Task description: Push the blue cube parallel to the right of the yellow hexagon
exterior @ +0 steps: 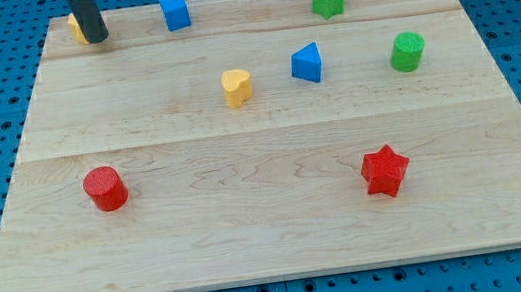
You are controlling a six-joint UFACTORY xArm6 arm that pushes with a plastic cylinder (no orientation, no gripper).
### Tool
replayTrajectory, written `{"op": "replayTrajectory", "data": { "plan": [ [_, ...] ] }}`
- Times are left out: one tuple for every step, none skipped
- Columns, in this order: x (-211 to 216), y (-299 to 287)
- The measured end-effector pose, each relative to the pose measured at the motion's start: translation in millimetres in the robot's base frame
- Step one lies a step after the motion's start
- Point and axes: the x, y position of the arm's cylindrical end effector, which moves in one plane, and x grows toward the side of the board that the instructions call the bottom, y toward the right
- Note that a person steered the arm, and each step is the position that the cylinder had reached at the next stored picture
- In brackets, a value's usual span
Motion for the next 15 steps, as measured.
{"op": "replayTrajectory", "data": {
  "plan": [
    [0.0, 16.1],
    [0.0, 18.9],
    [0.1, 29.7],
    [-30.6, 79.1],
    [-51.5, 102.9],
    [-50.9, 98.1],
    [-50.8, 142.5],
    [-4.3, 241.0],
    [41.4, 230.5],
    [42.2, 254.2],
    [14.7, 360.6],
    [-27.1, 426.2],
    [-52.2, 414.9],
    [-51.9, 391.5],
    [-51.9, 315.5]
  ]
}}
